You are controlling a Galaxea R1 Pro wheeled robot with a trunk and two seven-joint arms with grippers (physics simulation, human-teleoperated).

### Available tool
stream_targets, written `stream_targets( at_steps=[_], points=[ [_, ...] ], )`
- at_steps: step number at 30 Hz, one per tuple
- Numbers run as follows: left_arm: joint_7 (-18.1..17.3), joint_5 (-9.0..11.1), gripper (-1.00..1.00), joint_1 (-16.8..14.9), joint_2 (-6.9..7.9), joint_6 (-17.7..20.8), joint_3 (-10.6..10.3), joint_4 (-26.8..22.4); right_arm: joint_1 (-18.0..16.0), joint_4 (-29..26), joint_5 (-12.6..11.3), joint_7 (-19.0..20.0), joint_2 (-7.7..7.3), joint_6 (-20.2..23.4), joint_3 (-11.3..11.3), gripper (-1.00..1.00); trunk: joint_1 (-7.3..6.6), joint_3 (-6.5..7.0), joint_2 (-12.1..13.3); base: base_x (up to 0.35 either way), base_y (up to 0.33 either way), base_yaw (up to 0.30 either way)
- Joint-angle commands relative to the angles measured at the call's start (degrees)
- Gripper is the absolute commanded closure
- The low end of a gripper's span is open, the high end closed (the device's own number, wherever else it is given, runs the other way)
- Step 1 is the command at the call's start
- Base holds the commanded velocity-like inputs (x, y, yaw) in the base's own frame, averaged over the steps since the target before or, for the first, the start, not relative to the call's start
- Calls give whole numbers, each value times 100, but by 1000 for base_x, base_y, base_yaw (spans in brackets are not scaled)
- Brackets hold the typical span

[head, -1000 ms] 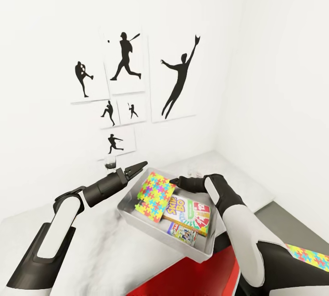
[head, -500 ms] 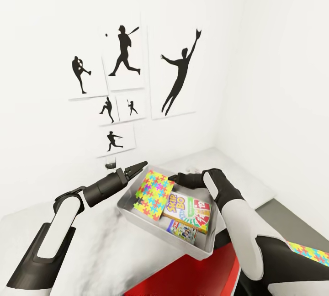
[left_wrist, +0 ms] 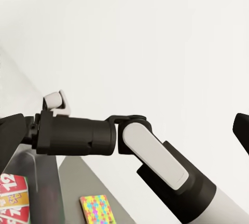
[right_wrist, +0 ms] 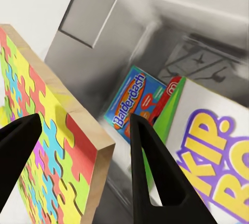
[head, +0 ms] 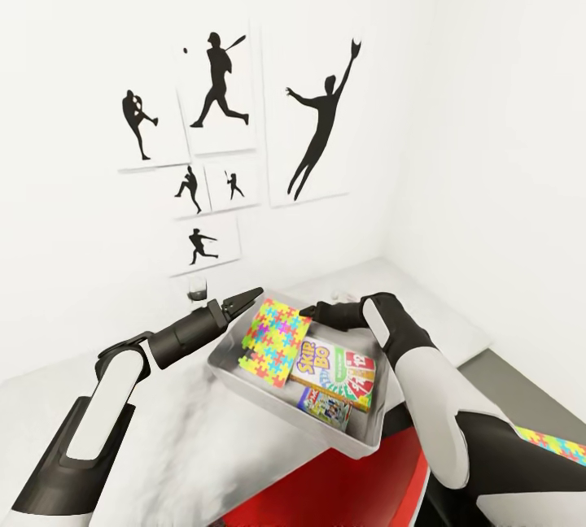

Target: Put all the toys in the child's room - the three board games (two on the bed and one on the table), the two jigsaw puzzles on the table, and the tennis ball on the table - inside the toy box on the table in the child's room.

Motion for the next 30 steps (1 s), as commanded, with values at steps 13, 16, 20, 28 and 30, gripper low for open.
stream_targets(
  at_steps=[13, 16, 20, 28, 30],
  points=[
    [-6, 9, -100, -6, 4, 18, -3, -1, -31, -4, -38, -14, -7, 67, -37, 100, 3, -133, -13, 0, 0, 0],
    [-6, 9, -100, -6, 5, 18, 0, -3, -32, -4, -38, -14, -8, 69, -39, 100, 3, -160, -13, 0, 0, 0],
    [-10, 9, -100, -1, 9, 18, 1, -10, -33, -4, -39, -12, -8, 67, -41, 100, 3, -197, -13, 0, 0, 0],
    [-51, 34, -100, -3, 15, 23, 5, -19, -33, -4, -40, -11, -9, 63, -42, 100, 3, -268, -13, 0, 0, 0],
    [-73, 43, -100, -9, 16, 27, 7, -21, -33, -6, -39, -10, -7, 63, -42, 100, 3, -280, -13, 0, 0, 0]
  ],
)
